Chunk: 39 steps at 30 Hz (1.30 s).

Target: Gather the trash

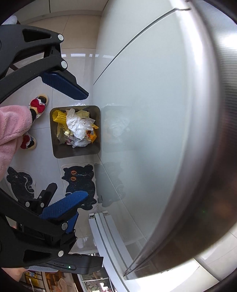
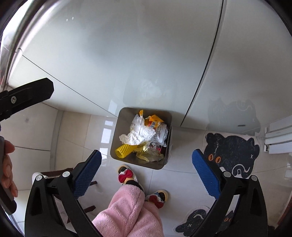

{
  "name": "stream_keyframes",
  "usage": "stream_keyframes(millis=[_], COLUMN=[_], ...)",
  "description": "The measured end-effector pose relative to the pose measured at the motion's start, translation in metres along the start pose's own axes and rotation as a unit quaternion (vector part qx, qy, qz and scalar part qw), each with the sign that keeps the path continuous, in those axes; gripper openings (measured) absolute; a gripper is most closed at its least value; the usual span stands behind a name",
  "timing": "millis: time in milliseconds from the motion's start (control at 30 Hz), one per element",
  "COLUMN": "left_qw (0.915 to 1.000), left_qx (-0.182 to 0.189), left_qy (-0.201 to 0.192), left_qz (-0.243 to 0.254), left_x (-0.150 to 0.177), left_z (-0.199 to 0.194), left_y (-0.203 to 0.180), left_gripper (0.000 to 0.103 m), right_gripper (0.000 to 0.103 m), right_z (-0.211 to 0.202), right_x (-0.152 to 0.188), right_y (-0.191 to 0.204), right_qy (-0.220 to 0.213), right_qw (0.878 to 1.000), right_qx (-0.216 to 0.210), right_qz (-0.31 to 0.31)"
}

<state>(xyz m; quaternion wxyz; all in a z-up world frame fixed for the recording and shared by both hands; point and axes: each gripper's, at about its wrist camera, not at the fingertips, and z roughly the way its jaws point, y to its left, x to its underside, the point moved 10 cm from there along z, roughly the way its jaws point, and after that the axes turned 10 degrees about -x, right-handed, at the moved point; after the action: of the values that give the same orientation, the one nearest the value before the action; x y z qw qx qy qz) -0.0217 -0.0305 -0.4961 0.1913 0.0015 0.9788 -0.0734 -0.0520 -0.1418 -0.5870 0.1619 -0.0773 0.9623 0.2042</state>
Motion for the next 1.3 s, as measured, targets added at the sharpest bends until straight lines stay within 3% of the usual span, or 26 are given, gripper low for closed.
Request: stream_keyframes(millis=[133,333,633,767,933,1300], left_qw=[0.9992,0.9934,0.9756,0.9685,0.9602,0.9556], left_qx=[0.002,-0.031,-0.063,-0.082,-0.087,-0.088], left_qy=[-0.041,-0.111,-0.210,-0.233,-0.263,-0.278], left_qz=[0.000,-0.005,0.009,0.029,0.035,0.041], left_x=[-0.017,-0.052,-0.103,-0.115,-0.130,-0.148], left_z=[-0.068,-0.177,-0.313,-0.347,-0.377,-0.383], left_y=[-0.008,-0.009,-0.014,-0.016,-0.018,-0.019], left_gripper=[0.095,0.095,0.095,0.095,0.095,0.095], right_gripper=[0.100,0.100,0.100,0.100,0.100,0.100], right_z=[-0.062,-0.161,-0.307,-0.347,-0.372,-0.380], right_x=[-0.016,-0.051,-0.105,-0.119,-0.131,-0.146], right_y=[0.022,0.056,0.095,0.104,0.118,0.132], right_qy=[-0.033,-0.096,-0.220,-0.246,-0.274,-0.291], right_qw=[0.999,0.995,0.973,0.963,0.954,0.948], right_qx=[0.007,0.033,0.061,0.099,0.110,0.117], right_qz=[-0.009,-0.017,-0.023,-0.040,-0.046,-0.050])
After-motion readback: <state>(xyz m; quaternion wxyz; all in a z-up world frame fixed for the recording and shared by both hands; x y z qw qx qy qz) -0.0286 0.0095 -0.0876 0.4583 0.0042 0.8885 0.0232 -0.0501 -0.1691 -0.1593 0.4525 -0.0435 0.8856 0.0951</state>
